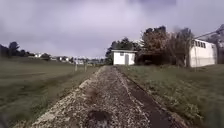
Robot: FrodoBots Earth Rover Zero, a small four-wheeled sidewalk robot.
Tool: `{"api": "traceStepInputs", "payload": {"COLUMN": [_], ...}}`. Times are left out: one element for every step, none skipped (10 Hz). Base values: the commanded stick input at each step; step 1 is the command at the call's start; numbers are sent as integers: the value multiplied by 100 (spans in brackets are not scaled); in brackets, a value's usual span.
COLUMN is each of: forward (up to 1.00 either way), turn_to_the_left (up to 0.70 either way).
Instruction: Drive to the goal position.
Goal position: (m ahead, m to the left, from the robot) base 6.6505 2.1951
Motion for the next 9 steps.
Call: {"api": "traceStepInputs", "payload": {"forward": [68,69,69,69,69,69,69,69,69], "turn_to_the_left": [0,0,0,0,0,0,0,0,0]}}
